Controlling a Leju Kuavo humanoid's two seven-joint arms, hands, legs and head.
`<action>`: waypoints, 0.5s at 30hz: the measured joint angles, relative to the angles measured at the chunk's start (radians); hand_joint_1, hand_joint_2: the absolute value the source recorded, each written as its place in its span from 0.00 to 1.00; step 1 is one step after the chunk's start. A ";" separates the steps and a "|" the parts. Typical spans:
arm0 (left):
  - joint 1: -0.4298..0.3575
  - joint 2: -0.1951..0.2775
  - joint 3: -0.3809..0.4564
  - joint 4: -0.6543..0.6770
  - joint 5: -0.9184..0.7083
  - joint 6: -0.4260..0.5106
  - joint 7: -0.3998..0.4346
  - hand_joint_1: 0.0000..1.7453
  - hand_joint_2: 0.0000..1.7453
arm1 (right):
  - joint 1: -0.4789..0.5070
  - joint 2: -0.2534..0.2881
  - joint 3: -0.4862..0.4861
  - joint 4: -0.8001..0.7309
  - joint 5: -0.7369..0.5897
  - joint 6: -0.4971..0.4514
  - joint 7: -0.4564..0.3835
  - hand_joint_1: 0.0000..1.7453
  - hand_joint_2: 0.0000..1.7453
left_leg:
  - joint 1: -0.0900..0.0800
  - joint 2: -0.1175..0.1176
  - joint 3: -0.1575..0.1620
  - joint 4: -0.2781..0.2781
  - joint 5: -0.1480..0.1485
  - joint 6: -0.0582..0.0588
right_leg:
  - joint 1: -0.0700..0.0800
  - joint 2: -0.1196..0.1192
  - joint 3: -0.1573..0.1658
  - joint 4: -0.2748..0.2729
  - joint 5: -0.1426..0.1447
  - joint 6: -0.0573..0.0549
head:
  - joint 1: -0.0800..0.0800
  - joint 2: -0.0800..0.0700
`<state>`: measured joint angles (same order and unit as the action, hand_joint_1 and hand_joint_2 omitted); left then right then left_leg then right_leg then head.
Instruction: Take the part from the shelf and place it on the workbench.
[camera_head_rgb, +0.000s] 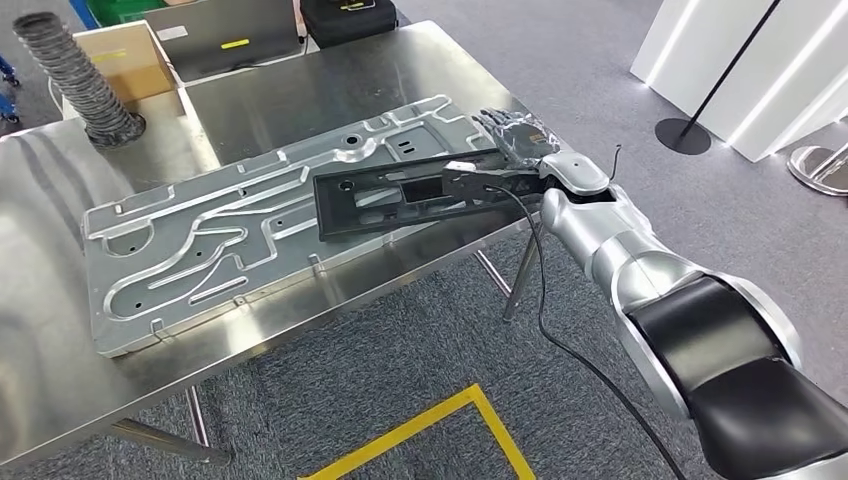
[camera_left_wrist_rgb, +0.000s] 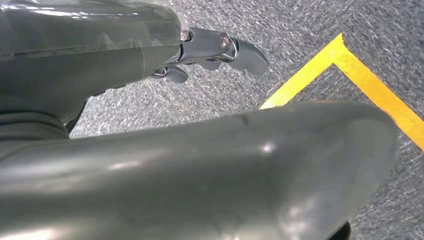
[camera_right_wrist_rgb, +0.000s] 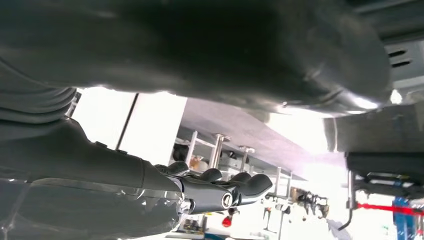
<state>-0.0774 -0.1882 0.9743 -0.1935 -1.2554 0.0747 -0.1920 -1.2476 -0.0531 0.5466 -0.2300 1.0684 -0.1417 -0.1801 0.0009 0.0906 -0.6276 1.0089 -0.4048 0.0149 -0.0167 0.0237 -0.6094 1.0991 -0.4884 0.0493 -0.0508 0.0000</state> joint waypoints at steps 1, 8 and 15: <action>-0.002 0.000 0.000 0.000 -0.001 0.000 -0.001 0.00 0.00 | 0.000 0.000 -0.006 0.000 0.002 -0.004 0.000 0.00 0.00 | -0.001 0.000 -0.001 0.002 0.004 -0.005 | 0.001 0.004 0.029 -0.048 0.008 -0.010 | 0.000 0.000; 0.000 0.000 0.000 0.000 -0.002 0.001 -0.002 0.00 0.00 | 0.002 -0.006 -0.027 0.000 0.008 -0.015 0.000 0.00 0.00 | 0.008 -0.051 -0.051 0.124 -0.071 -0.037 | -0.001 0.015 0.028 -0.089 0.037 -0.072 | 0.000 0.000; 0.003 0.002 0.000 0.000 -0.001 0.002 0.002 0.00 0.00 | 0.005 -0.018 -0.030 -0.004 0.029 -0.009 -0.007 0.00 0.00 | -0.001 -0.062 0.012 0.124 -0.054 0.000 | 0.012 0.030 0.018 -0.083 0.045 -0.076 | 0.000 0.000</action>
<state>-0.0740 -0.1857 0.9743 -0.1937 -1.2561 0.0765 -0.1895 -1.2424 -0.0712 0.5170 -0.2337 1.0971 -0.1510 -0.1867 0.0001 0.0282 -0.6152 1.1330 -0.4588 0.0147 -0.0050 0.0541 -0.5914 1.0163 -0.4434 -0.0271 -0.0511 0.0000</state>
